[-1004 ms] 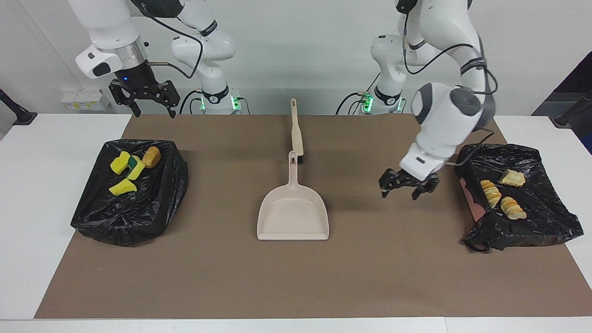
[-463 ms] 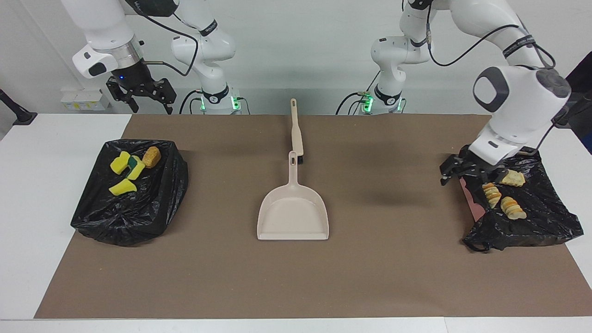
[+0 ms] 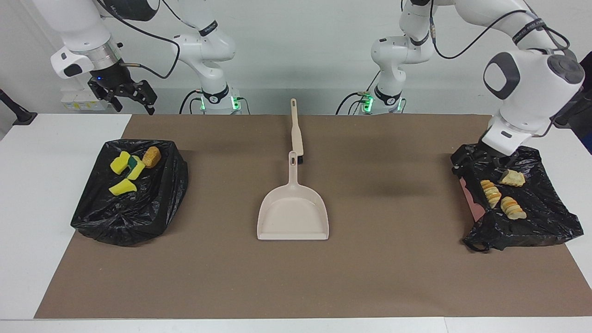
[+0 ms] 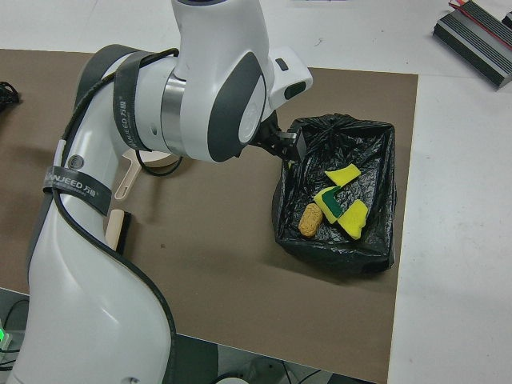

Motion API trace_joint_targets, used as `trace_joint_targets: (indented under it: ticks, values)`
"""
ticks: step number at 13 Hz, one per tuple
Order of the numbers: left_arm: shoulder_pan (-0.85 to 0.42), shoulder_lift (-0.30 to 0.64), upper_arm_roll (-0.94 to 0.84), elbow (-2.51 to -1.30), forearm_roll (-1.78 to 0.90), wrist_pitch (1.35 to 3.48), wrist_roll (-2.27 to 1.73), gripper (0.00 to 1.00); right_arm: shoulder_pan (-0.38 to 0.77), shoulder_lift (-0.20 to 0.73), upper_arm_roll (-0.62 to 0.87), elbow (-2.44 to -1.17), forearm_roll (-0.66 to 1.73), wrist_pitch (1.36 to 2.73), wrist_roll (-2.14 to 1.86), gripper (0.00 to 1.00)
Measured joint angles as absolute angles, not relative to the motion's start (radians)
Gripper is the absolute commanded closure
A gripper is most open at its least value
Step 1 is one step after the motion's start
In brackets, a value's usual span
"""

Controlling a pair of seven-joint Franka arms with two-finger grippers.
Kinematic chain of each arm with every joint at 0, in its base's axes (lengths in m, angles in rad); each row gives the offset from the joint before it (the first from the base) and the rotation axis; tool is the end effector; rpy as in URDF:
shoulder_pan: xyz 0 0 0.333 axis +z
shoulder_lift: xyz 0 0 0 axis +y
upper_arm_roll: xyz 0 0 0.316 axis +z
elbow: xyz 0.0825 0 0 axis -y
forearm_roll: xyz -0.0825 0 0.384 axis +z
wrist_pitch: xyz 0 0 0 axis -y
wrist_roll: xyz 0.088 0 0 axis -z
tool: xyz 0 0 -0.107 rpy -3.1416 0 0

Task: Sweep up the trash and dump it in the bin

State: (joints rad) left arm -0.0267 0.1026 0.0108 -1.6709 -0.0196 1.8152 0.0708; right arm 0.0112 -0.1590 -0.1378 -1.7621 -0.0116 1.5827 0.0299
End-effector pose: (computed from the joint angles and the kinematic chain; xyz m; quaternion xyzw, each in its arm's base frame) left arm 0.5995 -0.0114 0.5392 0.9989 -0.0412 0.0211 0.0084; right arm 0.4993 -0.0702 0.6185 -0.9970 0.0771 0.0107 0.0056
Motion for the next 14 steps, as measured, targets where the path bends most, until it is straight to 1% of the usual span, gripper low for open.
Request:
trace_joint_targets:
  ticks: [3,5,10,14]
  values:
    - [-0.039,0.023,0.014,-1.666,-0.011,1.7,0.055,0.0,0.023,-0.119,-0.122,-1.691,0.023,1.561,0.085,0.0]
    - [-0.036,-0.012,0.018,-1.667,-0.01,1.637,0.054,0.0,0.023,-0.106,-0.121,-1.679,0.023,1.561,0.084,0.0]
    - [-0.034,-0.044,0.02,-1.671,-0.009,1.547,0.054,0.0,0.023,-0.104,-0.121,-1.678,0.023,1.561,0.071,0.0]
    - [-0.034,-0.046,0.018,-1.664,-0.021,1.537,0.054,0.0,0.023,-0.104,-0.121,-1.677,0.023,1.563,0.071,0.0]
